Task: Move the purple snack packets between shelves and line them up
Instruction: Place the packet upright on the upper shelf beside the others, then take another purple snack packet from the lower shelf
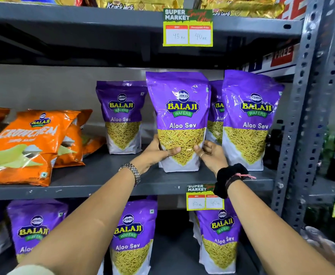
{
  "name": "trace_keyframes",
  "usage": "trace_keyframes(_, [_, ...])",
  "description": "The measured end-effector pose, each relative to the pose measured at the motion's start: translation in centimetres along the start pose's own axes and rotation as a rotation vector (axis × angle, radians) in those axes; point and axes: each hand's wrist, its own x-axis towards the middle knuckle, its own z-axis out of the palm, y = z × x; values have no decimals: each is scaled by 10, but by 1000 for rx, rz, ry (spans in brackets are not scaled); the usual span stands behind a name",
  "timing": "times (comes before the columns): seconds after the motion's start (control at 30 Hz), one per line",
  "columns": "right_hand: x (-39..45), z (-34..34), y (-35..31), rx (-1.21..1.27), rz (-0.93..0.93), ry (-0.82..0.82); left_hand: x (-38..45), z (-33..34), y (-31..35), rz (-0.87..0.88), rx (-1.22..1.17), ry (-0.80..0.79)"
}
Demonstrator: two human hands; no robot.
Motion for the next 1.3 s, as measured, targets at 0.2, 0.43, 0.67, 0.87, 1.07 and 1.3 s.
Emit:
trace_keyframes(0.2, [-20, -10, -74, 109, -313, 316, -27, -19, 58, 259, 44, 322])
trace_keyframes(0.43, [-73, -16, -203, 154, -857, 325, -80, -76, 170, 1001, 54, 789])
trace_keyframes(0.67, [-24, -12, -286, -55, -1027, 132, -41, -126, 259, 1094, 7, 890])
trace_keyframes(0.87, [35, 5, -299, -225, -836, 97, 6, -136, 293, 811, 106, 834])
trace_keyframes(1.07, [75, 29, -296, -401, -688, 147, 54, -137, 287, 504, 232, 607])
trace_keyframes(1.3, [95, 21, -288, -92, -680, 245, 72, -88, 276, 508, 208, 325])
